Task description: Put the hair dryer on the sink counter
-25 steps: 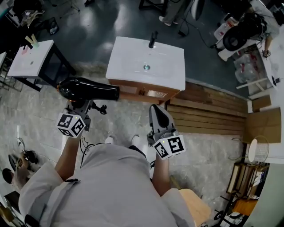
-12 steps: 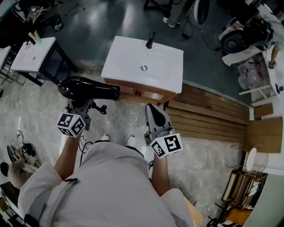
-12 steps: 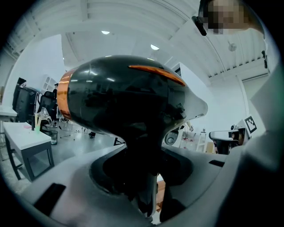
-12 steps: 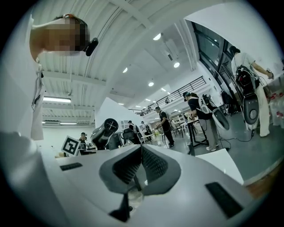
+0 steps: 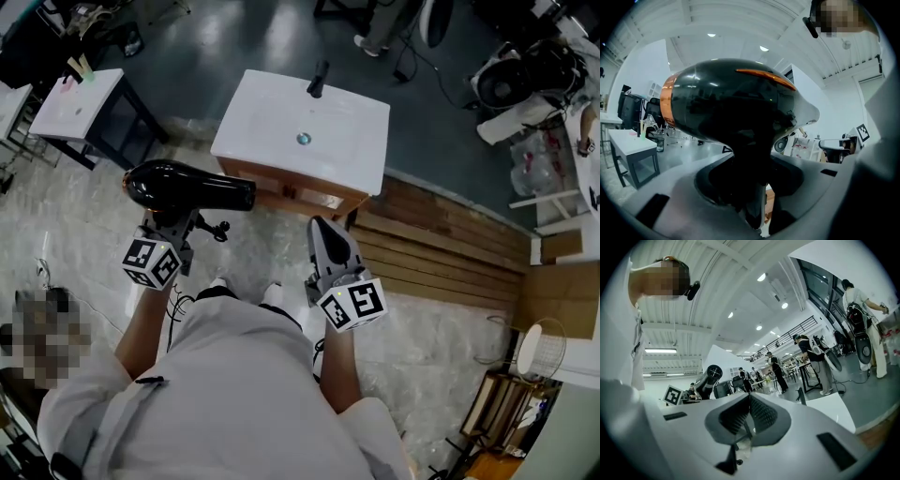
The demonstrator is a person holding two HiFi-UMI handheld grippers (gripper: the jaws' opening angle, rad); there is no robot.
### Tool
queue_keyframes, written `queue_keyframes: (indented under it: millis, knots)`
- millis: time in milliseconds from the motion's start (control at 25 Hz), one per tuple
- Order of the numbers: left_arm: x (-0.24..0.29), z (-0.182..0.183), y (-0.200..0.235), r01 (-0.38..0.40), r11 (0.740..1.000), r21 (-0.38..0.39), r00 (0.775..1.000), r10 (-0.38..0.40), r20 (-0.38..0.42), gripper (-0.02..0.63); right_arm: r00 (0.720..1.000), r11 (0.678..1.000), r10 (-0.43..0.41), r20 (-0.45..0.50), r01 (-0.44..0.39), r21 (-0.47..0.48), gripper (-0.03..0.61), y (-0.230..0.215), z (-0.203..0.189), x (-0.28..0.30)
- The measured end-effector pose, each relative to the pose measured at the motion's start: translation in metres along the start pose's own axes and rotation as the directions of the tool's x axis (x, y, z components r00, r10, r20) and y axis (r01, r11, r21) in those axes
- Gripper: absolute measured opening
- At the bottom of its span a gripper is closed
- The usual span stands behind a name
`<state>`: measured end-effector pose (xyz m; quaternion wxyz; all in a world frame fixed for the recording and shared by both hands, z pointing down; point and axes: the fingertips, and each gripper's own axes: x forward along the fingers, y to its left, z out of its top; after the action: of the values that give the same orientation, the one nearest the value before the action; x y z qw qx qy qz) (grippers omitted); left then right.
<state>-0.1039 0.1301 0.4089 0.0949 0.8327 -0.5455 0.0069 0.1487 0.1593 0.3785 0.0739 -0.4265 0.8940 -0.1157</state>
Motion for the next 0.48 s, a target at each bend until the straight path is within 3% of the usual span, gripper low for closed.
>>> queue_keyframes:
  millis: [480]
  knots:
    - [0.0,-0.007,-0.018,-0.042,0.999,-0.002,0.999,0.042,-0.006,0.17,0.999,1.0,0.03,-0.027,-0.03,0.01,0.008,-0.017,-0.007,-0.012]
